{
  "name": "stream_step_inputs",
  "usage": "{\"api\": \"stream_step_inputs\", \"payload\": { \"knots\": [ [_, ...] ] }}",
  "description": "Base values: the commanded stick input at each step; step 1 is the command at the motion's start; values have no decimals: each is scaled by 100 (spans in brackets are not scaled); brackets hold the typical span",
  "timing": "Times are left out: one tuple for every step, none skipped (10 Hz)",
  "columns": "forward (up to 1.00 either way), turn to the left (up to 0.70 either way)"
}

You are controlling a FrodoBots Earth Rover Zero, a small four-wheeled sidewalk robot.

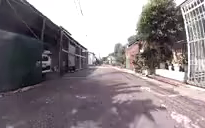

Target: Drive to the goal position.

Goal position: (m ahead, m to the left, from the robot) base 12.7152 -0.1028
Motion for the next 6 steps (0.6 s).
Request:
{"api": "stream_step_inputs", "payload": {
  "knots": [
    [63, 0],
    [62, 0],
    [62, 0],
    [62, 0],
    [63, 0],
    [63, 0]
  ]
}}
